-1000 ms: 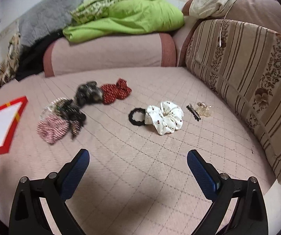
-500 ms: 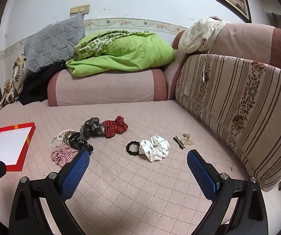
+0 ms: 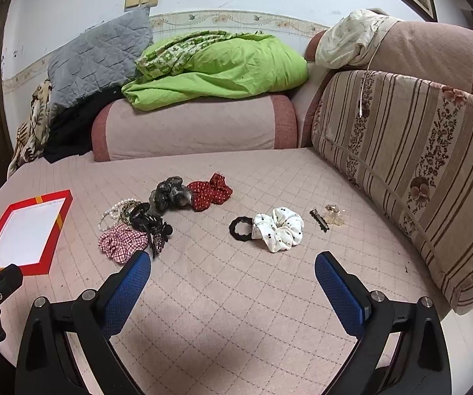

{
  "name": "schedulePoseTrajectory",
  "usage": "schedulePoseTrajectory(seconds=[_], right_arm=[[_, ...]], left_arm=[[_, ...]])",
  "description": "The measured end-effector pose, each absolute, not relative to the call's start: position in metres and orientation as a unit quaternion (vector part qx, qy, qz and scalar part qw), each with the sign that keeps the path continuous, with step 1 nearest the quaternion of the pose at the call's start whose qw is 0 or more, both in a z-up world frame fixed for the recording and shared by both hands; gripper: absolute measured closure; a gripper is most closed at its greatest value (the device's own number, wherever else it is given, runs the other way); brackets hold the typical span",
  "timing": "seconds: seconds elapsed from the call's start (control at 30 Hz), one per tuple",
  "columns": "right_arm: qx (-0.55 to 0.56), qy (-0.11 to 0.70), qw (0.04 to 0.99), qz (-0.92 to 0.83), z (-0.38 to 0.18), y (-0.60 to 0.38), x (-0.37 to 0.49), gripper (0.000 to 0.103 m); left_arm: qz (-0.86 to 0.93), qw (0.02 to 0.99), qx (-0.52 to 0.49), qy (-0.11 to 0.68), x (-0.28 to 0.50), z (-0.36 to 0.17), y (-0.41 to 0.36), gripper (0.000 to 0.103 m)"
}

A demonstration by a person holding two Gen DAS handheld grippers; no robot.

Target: Organize jewelry

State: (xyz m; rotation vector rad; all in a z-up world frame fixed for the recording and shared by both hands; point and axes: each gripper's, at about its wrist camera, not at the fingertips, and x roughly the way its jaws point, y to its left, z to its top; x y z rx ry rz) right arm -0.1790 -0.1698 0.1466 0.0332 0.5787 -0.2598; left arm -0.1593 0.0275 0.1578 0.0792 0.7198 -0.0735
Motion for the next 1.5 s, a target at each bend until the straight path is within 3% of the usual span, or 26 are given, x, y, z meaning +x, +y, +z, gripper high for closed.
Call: schedulePoseTrajectory(seconds=[1.5], right_arm=[[0.027, 0.365, 0.921, -0.135, 0.091, -0.202, -0.138, 0.004]], left_arm=[[-0.049, 0.906, 0.027, 0.42, -0.111, 0.108, 0.033, 0.0]])
